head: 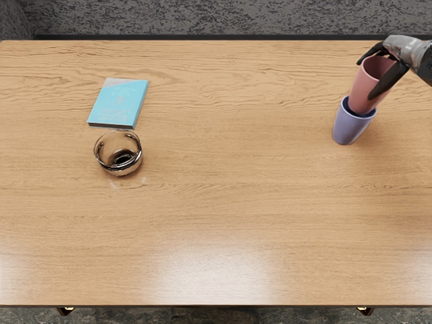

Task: Pick up cup and place in cup with right hand

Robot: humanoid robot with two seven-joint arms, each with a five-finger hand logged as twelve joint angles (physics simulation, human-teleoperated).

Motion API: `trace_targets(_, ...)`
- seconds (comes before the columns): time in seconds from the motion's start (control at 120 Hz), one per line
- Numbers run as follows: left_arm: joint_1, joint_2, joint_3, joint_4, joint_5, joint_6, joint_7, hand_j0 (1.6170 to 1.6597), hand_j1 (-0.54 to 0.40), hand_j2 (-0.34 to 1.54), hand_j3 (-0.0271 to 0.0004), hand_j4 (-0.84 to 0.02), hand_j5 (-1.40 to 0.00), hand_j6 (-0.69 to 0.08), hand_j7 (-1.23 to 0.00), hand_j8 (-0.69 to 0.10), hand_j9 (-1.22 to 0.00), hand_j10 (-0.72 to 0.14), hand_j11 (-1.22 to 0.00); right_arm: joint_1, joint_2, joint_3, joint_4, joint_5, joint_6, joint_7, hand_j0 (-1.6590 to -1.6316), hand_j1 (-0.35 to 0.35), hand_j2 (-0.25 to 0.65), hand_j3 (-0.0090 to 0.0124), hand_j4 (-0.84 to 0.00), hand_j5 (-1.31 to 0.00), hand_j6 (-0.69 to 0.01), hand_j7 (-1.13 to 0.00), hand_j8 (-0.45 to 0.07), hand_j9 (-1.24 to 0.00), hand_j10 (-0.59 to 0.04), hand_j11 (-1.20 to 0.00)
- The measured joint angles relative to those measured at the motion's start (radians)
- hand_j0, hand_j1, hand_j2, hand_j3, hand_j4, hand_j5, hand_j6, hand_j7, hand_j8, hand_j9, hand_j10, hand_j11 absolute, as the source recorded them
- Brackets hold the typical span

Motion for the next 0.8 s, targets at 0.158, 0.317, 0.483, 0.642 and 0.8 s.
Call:
trace_targets(0.158,0.0,0.0,0.0,0.0,0.0,0.0,0.0,1.6581,0.349,0.0,-0.0001,0.0,0.0,0.0,0.0,0.0,0.0,0.0,0.0,-0.001,0.022,0.0,-0.026,0.001,-0.001,0.0,-1.6513,0.116,0.037,0.0,-0.412,-0.55,-0.191,-0.54,-0.208,-0.57,-0.288,-0.58)
trace_targets(0.317,0.0,0.0,0.0,0.0,0.0,0.0,0.0,1.6581,0.349,0.0,-0.0001,0.0,0.0,0.0,0.0,0.0,0.0,0.0,0.0,0.0,0.037,0.001,-0.033,0.007,-0.004,0.0,-1.655,-0.136,0.019,0.0,-0.192,-0.26,-0.091,-0.25,-0.098,-0.26,-0.134,-0.27)
trace_targets(0.483,0.0,0.0,0.0,0.0,0.0,0.0,0.0,1.6581,0.349,0.0,-0.0001,0.0,0.0,0.0,0.0,0.0,0.0,0.0,0.0,0.017,0.076,0.004,-0.033,0.028,0.038,0.0,-1.6567,-0.256,0.009,0.0,-0.087,-0.11,-0.044,-0.11,-0.046,-0.12,-0.061,-0.12)
trace_targets(0.642,0.0,0.0,0.0,0.0,0.0,0.0,0.0,1.6581,0.349,0.0,-0.0001,0.0,0.0,0.0,0.0,0.0,0.0,0.0,0.0,0.043,0.136,0.009,-0.031,0.045,0.096,0.0,-1.6574,-0.307,0.005,0.0,-0.042,-0.05,-0.023,-0.05,-0.024,-0.05,-0.03,-0.05)
trace_targets(0.8,0.0,0.0,0.0,0.0,0.0,0.0,0.0,1.6581,0.349,0.0,0.0,0.0,0.0,0.0,0.0,0.0,0.0,0.0,0.0,0.074,0.182,0.011,-0.025,0.103,0.17,0.0,-1.6578,-0.33,0.003,0.0,-0.021,-0.02,-0.013,-0.02,-0.013,-0.02,-0.015,-0.03)
